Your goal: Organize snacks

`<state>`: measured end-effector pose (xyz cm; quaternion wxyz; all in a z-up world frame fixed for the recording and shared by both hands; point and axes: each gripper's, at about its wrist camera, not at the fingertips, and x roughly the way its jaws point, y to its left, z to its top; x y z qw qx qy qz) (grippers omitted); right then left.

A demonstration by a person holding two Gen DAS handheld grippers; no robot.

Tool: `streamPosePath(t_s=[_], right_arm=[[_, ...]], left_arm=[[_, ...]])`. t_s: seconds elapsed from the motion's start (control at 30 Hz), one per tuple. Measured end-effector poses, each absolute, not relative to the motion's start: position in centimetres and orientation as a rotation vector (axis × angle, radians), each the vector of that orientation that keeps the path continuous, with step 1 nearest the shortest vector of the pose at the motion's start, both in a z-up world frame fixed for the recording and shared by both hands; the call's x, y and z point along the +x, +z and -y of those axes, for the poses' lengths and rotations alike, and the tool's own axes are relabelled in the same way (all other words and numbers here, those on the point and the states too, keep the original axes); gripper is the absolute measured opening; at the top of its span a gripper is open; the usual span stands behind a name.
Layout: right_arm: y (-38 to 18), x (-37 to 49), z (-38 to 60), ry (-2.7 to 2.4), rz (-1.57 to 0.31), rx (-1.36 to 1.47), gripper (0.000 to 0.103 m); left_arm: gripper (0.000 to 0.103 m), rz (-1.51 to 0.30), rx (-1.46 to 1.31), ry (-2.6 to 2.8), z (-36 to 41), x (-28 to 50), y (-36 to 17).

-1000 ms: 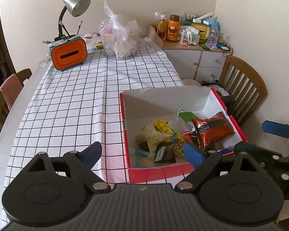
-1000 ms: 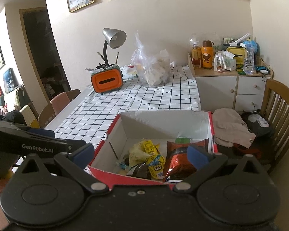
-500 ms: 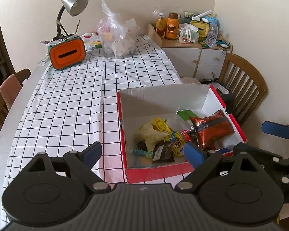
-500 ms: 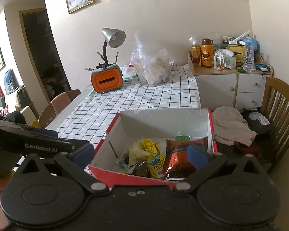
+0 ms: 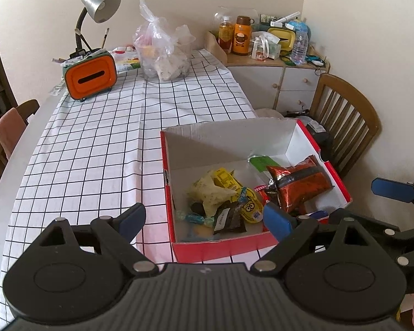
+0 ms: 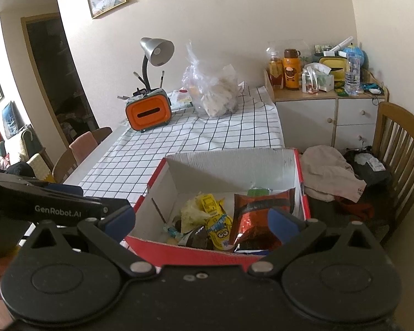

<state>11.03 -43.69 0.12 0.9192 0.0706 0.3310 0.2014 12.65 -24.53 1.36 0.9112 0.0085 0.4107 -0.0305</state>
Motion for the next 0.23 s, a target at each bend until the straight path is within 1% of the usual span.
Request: streamPosePath(t_s=[0.23], right_arm=[[-1.0,11.2,43.5,0.406,-0.711,0.151,0.103]], left_arm=[[0.093,-0.872,0.023,-0.058,24.3,12.7,0.7]])
